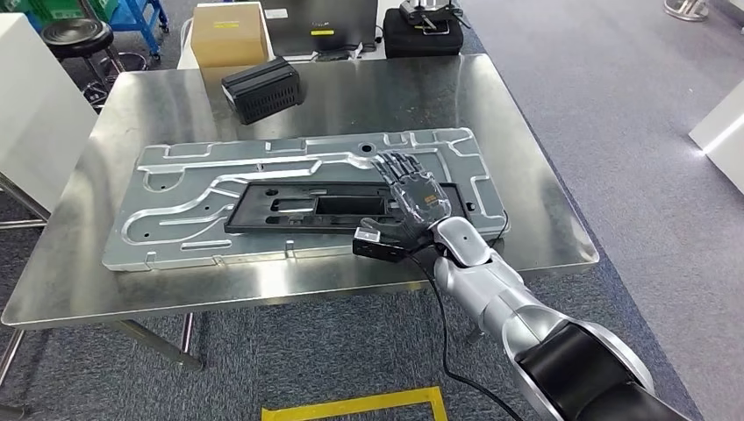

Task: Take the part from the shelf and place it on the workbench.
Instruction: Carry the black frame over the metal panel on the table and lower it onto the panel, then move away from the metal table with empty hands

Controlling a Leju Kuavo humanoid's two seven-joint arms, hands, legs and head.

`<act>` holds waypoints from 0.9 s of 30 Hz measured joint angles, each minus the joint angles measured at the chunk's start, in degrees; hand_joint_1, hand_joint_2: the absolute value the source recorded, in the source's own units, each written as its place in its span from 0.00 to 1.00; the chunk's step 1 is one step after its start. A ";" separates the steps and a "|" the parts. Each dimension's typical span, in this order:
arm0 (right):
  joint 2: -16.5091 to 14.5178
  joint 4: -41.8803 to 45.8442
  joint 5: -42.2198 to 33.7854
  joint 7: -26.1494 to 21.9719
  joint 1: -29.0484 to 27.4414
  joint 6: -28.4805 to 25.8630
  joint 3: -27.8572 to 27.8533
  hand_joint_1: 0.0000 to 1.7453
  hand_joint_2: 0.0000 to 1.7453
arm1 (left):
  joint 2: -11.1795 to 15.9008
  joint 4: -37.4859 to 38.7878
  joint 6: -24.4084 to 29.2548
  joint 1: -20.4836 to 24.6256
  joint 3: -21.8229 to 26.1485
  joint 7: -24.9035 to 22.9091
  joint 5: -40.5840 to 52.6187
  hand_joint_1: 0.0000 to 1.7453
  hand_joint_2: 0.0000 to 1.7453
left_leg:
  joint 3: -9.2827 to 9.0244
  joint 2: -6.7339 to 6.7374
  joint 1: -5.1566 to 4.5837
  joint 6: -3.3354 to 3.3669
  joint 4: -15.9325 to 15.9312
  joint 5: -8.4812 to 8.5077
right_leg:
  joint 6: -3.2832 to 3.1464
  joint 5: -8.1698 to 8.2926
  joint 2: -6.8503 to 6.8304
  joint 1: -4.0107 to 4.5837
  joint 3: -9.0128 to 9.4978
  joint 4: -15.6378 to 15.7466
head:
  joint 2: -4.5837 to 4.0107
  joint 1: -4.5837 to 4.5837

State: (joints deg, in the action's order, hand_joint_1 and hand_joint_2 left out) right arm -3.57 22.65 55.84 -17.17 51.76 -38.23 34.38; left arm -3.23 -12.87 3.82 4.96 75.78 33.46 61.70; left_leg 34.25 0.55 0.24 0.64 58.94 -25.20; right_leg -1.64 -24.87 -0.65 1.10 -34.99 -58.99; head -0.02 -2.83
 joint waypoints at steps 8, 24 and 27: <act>-0.08 0.68 -0.03 -0.03 -0.32 -0.15 -0.98 0.00 0.00 | 0.35 0.02 0.02 0.08 -0.02 -0.02 0.00 0.00 0.00 | 6.19 -0.16 0.34 -2.09 13.50 -6.89 | -0.22 0.96 0.09 -0.73 1.22 2.50 | 0.00 -0.01; 1.99 31.13 -39.09 -19.46 -9.10 9.53 -14.02 0.00 0.00 | 0.50 0.02 0.64 0.10 0.02 -0.53 -1.21 0.00 0.00 | 0.19 -0.50 0.87 0.39 -0.39 0.43 | 3.44 -8.22 0.70 -1.42 -6.21 -14.38 | 0.00 -0.01; 2.24 32.15 -40.06 -19.49 -9.58 10.02 -14.31 0.00 0.00 | 0.50 0.02 0.67 0.07 0.02 -0.50 -1.25 0.00 0.00 | 0.19 -0.52 0.87 0.40 -0.39 0.42 | 3.49 -8.61 0.70 -1.44 -6.81 -15.59 | 0.00 -0.01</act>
State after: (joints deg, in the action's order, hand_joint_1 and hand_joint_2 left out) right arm -1.33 54.80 15.78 -36.66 42.18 -28.21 20.06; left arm -2.73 -12.85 4.49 5.03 75.80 32.96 60.45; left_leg 34.44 0.02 1.11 1.04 58.55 -24.78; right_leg 1.85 -33.48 0.05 -0.34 -41.80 -74.59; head -0.02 -2.84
